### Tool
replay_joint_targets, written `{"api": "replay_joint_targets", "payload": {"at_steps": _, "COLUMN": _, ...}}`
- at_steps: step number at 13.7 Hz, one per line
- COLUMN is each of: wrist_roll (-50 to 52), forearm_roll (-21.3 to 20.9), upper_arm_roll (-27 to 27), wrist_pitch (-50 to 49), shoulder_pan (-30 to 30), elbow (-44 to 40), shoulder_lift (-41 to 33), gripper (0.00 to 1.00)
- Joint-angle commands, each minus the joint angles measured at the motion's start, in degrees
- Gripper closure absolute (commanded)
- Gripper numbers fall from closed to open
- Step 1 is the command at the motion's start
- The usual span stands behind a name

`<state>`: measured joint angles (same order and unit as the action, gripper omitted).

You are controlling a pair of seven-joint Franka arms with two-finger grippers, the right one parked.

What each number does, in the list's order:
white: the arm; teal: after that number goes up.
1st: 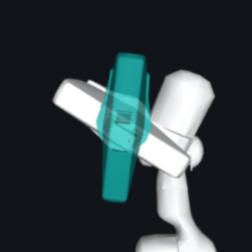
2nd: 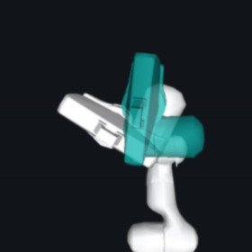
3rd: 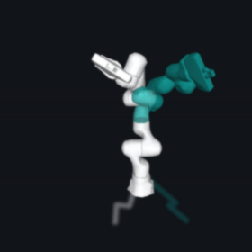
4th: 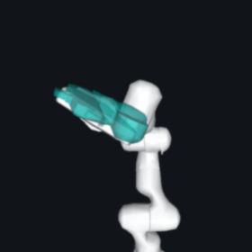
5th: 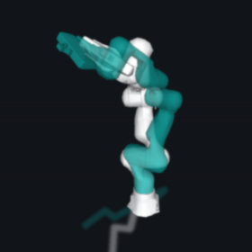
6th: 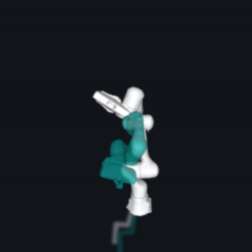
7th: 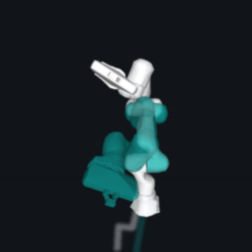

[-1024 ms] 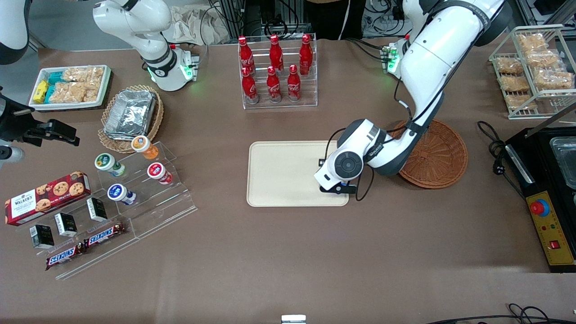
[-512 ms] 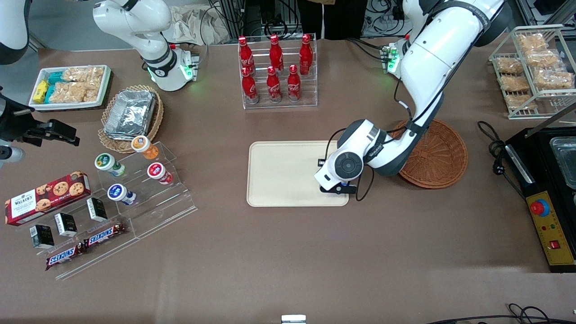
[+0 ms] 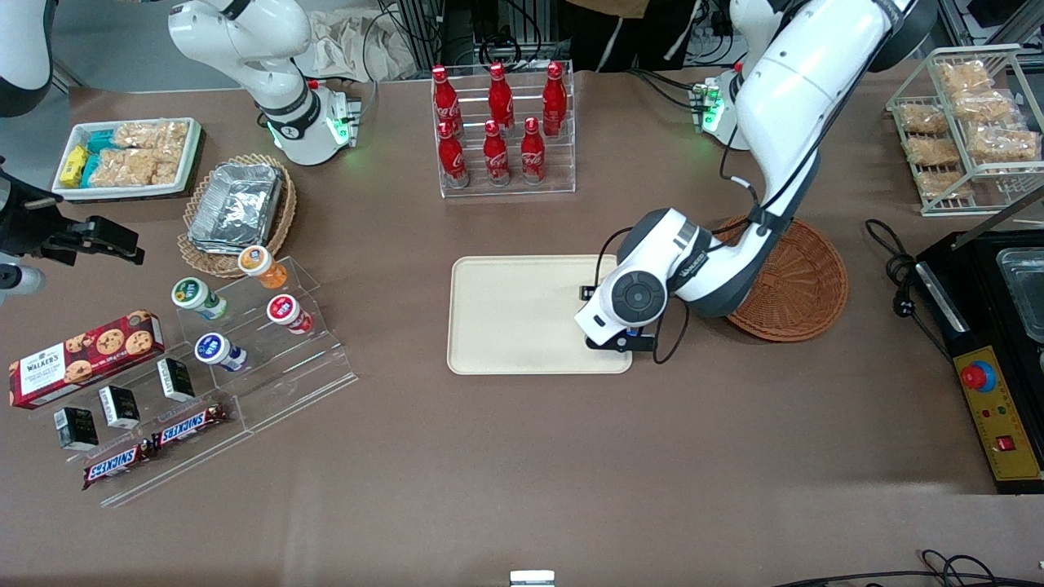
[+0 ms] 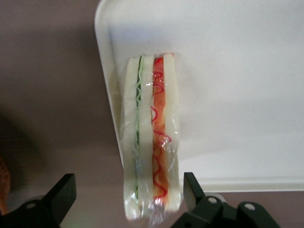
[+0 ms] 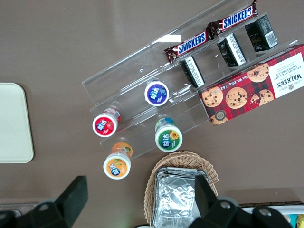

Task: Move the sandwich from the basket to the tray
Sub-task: 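Lower the sandwich onto the tray and open the left gripper, then raise the left gripper away from the sandwich on the tray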

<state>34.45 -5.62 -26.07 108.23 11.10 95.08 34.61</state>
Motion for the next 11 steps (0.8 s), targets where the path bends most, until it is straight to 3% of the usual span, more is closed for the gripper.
{"api": "replay_joint_targets", "payload": {"at_steps": 1, "wrist_roll": -0.2, "forearm_roll": -0.6, "upper_arm_roll": 0.2, "wrist_pitch": -3.5, "shoulder_pan": -1.4, "elbow": 0.6, "shoulder_lift": -5.5, "gripper": 0.0}}
{"api": "replay_joint_targets", "payload": {"at_steps": 8, "wrist_roll": -0.4, "forearm_roll": -0.8, "upper_arm_roll": 0.8, "wrist_pitch": -7.6, "shoulder_pan": -4.9, "elbow": 0.0, "shoulder_lift": -12.3, "gripper": 0.0}}
{"api": "replay_joint_targets", "payload": {"at_steps": 11, "wrist_roll": -6.7, "forearm_roll": -0.9, "upper_arm_roll": 0.9, "wrist_pitch": -10.3, "shoulder_pan": -9.1, "elbow": 0.1, "shoulder_lift": -15.5, "gripper": 0.0}}
